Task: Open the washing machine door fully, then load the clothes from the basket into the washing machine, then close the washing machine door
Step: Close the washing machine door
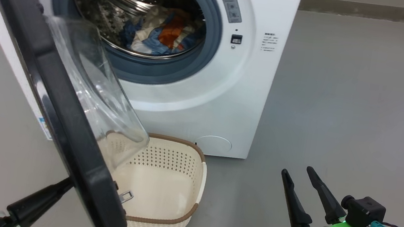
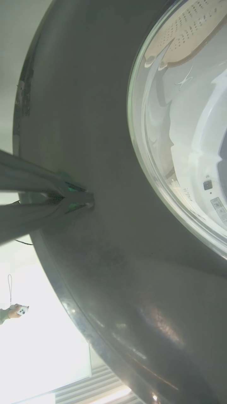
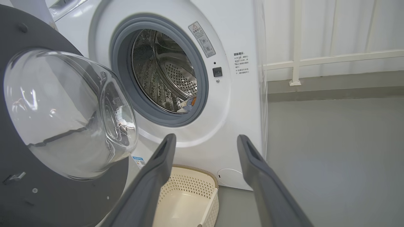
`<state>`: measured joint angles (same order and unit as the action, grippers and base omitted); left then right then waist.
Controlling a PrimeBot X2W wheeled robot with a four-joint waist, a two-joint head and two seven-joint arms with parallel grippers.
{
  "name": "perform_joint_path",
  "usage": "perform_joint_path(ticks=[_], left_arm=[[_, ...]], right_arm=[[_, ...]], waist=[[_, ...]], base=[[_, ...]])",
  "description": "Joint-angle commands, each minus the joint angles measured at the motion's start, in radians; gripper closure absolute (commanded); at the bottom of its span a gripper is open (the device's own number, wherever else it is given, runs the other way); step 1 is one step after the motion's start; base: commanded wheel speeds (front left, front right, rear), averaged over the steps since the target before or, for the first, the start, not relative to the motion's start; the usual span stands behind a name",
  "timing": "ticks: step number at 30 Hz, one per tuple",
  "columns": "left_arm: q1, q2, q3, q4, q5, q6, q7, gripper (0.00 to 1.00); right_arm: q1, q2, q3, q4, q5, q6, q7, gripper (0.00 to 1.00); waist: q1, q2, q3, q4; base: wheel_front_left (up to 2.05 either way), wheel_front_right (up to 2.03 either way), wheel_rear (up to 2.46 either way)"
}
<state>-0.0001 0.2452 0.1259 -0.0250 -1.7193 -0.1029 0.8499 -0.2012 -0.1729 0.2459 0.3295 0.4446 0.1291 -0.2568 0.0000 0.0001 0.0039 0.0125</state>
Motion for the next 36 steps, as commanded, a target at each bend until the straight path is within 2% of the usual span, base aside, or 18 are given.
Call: perform_joint_path(ticks=[1,16,26,36], left_arm=[[-0.054,0.007,0.028,-0.023,0.004,-0.012,-0.004,1.0],[-0.133,-0.051,0.005,0.019,0.05,-0.026,-0.046,1.0],[-0.138,-0.051,0.039,0.001,0.087,-0.028,-0.077,1.0],[-0.145,-0.039,0.063,-0.065,0.196,-0.028,-0.167,1.0]], right_arm=[[-0.008,-0.004,0.019,-0.027,0.012,0.002,-0.005,0.0],[-0.006,0.004,0.019,-0.023,0.011,0.002,-0.005,0.0],[0.003,0.002,0.008,-0.025,0.008,0.002,-0.005,0.0],[0.002,0.001,-0.001,-0.028,0.005,0.002,-0.005,0.0]], waist=[[0.0,-0.0001,0.002,-0.018],[0.0,-0.0001,0.001,-0.033],[0.0,-0.0001,-0.002,-0.015],[0.0,-0.0001,0.002,0.017]], base=[[0.0,0.0,0.0],[0.0,0.0,0.0],[0.0,0.0,0.0],[0.0,0.0,0.0]])
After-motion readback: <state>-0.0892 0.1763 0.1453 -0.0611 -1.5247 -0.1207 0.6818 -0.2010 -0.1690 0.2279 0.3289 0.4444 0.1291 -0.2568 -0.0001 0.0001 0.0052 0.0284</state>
